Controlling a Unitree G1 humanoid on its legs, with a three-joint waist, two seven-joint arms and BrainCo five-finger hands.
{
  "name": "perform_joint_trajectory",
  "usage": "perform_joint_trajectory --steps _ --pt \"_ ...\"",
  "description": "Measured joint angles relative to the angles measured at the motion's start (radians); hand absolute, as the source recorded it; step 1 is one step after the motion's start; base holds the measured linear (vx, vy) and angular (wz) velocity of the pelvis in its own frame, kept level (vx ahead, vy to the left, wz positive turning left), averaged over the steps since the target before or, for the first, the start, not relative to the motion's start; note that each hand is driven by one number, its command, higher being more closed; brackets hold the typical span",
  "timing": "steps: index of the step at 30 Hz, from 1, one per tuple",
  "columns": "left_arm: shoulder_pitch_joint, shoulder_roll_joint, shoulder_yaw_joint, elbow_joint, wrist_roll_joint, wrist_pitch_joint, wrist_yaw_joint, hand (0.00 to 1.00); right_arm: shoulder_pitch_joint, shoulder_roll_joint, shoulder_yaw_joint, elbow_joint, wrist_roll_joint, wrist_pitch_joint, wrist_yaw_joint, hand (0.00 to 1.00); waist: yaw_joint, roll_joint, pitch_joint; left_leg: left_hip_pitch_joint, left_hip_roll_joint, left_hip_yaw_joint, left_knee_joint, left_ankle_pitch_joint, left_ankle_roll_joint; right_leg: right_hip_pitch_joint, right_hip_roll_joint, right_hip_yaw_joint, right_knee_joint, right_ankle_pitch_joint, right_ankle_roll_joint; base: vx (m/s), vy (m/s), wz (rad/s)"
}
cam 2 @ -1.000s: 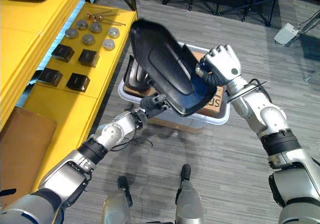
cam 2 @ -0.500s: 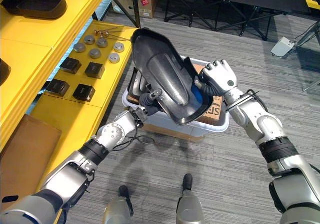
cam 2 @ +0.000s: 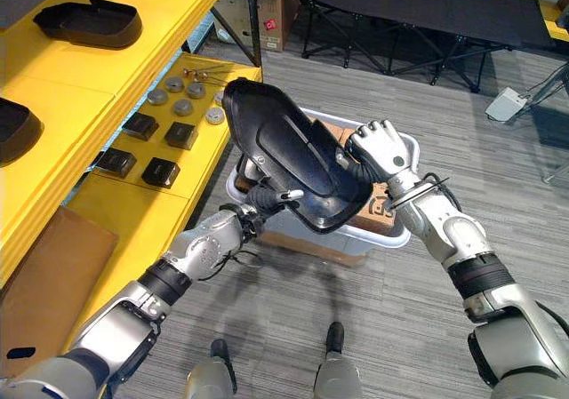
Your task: Walk over and take plastic housings, then place them on the shelf
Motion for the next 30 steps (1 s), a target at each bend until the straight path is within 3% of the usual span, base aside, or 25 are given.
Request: perform_joint_trajectory --steps 8,12,18,23,24,30 --pt "0.039 0.000 -0.011 0.015 -0.069 -0.115 0.064 1.00 0.098 0.159 -0.009 -0.080 0.217 -0.003 0.022 1.00 0.000 -0.001 -0.001 0.022 -0.004 0.014 -0.039 0.015 -0.001 0.000 -0.001 0.004 -0.006 0.000 0.000 0.00 0.004 -0.02" --pt "0.070 -0.016 -0.006 0.015 -0.119 -0.225 0.101 1.00 0.191 0.298 -0.009 -0.140 0.346 0.018 0.004 1.00 -0.004 -0.001 -0.001 0.039 -0.007 0.029 -0.057 0.021 -0.002 -0.001 -0.002 0.017 -0.008 0.000 0.000 0.01 0.009 -0.08" --pt "0.160 -0.096 0.031 0.015 -0.126 -0.372 0.143 1.00 0.280 0.399 0.001 -0.148 0.391 0.056 -0.048 1.00 -0.001 -0.001 -0.001 0.071 -0.009 0.052 -0.082 0.026 -0.004 0.000 -0.003 0.036 -0.005 -0.005 0.002 0.00 0.010 -0.09" --pt "0.162 -0.132 0.030 0.043 -0.178 -0.426 0.149 1.00 0.297 0.402 0.017 -0.146 0.406 0.058 -0.071 1.00 -0.001 -0.002 -0.001 0.085 -0.009 0.055 -0.088 0.027 -0.004 0.000 -0.004 0.042 0.018 -0.020 0.005 0.00 0.003 -0.01" --pt "0.164 -0.137 0.030 0.043 -0.181 -0.439 0.149 1.00 0.297 0.402 0.022 -0.145 0.404 0.061 -0.084 0.00 -0.001 -0.002 -0.001 0.087 -0.009 0.054 -0.088 0.027 -0.004 -0.001 -0.005 0.042 0.024 -0.025 0.005 0.00 0.000 0.00" --pt "0.194 -0.153 0.044 0.042 -0.175 -0.481 0.163 1.00 0.307 0.417 0.059 -0.127 0.409 0.058 -0.132 0.00 0.002 -0.002 0.000 0.106 -0.010 0.064 -0.099 0.027 -0.004 -0.001 -0.007 0.049 0.042 -0.038 0.007 0.00 0.005 -0.03"
